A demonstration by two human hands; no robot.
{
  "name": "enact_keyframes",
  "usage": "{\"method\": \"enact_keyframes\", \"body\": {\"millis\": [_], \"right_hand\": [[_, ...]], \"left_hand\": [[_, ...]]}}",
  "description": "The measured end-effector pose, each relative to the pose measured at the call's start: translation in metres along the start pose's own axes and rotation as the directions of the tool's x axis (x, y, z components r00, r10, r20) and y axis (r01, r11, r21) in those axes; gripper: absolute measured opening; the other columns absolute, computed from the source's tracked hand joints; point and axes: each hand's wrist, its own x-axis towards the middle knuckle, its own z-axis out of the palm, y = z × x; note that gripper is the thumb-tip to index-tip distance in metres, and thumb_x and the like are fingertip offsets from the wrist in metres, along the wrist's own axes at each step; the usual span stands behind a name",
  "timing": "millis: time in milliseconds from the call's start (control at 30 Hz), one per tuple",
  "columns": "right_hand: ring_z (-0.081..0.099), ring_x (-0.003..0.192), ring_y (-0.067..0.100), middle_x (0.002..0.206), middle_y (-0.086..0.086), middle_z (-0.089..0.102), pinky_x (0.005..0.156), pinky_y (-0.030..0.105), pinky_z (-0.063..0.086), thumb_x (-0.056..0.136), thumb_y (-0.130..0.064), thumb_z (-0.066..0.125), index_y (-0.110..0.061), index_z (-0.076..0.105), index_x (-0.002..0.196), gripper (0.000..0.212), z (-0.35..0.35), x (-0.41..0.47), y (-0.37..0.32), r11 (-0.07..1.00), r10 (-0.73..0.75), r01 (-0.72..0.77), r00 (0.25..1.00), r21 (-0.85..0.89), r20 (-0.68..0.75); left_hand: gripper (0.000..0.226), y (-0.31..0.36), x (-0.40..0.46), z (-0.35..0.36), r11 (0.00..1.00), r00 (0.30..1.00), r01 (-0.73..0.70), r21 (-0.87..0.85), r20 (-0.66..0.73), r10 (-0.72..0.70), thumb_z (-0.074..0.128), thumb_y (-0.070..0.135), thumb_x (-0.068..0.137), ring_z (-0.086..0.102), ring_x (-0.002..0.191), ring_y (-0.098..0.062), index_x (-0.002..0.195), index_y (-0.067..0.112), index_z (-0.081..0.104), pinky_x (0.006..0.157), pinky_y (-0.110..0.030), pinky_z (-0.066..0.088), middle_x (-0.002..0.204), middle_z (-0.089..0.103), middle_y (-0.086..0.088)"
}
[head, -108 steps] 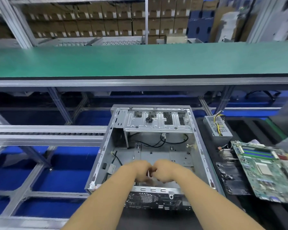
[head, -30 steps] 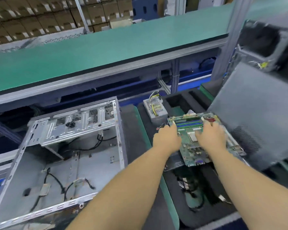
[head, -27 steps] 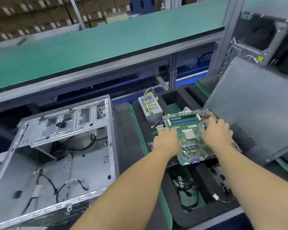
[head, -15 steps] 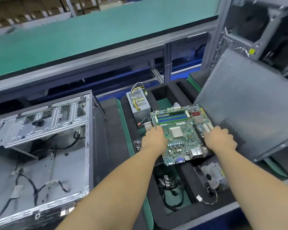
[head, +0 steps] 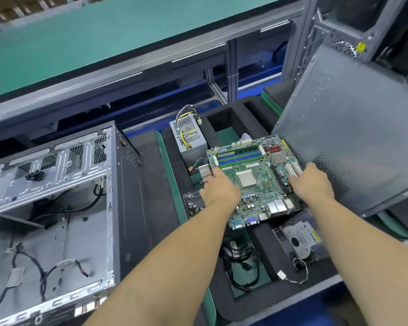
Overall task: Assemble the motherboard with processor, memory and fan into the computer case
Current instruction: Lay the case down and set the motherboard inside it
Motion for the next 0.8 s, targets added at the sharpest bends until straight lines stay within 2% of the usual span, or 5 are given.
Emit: {"method": "enact_keyframes", "body": {"millis": [200,400,500,600,800], "right_hand": [[0.044,0.122,0.049,0.131,0.035,0.050,0.098,0.051,0.040,0.099,-0.029,0.055,0.001,0.044,0.135,0.048,0.007,-0.009,-0.004,0.999,-0.035,0.032,0.994,-0.031,-0.101],[0.044,0.122,0.048,0.130,0.032,0.051,0.096,0.052,0.043,0.096,-0.036,0.061,-0.002,0.045,0.138,0.057,-0.001,-0.016,-0.011,0.999,0.005,0.003,0.984,0.040,-0.177],[0.042,0.125,0.048,0.135,0.033,0.048,0.099,0.053,0.040,0.098,-0.038,0.059,-0.001,0.038,0.146,0.064,-0.003,-0.025,-0.016,0.999,0.011,-0.001,0.973,0.047,-0.230],[0.039,0.129,0.046,0.140,0.030,0.045,0.102,0.053,0.039,0.096,-0.038,0.060,-0.002,0.034,0.150,0.070,-0.009,-0.036,-0.020,0.988,0.061,-0.020,0.960,0.151,-0.272],[0.046,0.124,0.045,0.130,0.026,0.055,0.096,0.047,0.044,0.088,-0.042,0.062,-0.002,0.058,0.129,0.057,-0.027,-0.054,-0.040,0.963,0.163,-0.096,0.952,0.252,-0.260]], "left_hand": [[0.036,0.001,0.005,-0.007,0.973,0.995,0.095,-0.210,0.030,-0.090,0.054,0.028,0.092,0.061,0.100,-0.033,0.120,0.019,0.034,0.097,-0.047,0.038,0.105,0.065,-0.009],[0.030,0.001,0.003,-0.018,0.964,0.998,0.051,-0.260,-0.017,-0.057,0.053,0.025,0.092,0.058,0.082,-0.028,0.115,0.019,0.034,0.093,-0.046,0.041,0.078,0.056,0.001],[0.028,0.002,-0.002,-0.026,0.955,0.998,0.024,-0.297,-0.051,-0.041,0.054,0.025,0.094,0.060,0.082,-0.030,0.111,0.019,0.033,0.088,-0.046,0.048,0.083,0.057,-0.002],[0.026,0.004,-0.007,-0.036,0.940,0.995,-0.026,-0.339,-0.102,-0.009,0.053,0.024,0.094,0.062,0.088,-0.033,0.109,0.019,0.031,0.084,-0.049,0.052,0.097,0.061,-0.010],[0.028,0.003,-0.017,-0.067,0.909,0.976,-0.108,-0.403,-0.215,0.021,0.054,0.020,0.093,0.063,0.091,-0.032,0.114,0.018,0.036,0.082,-0.050,0.053,0.101,0.059,-0.008]]}}
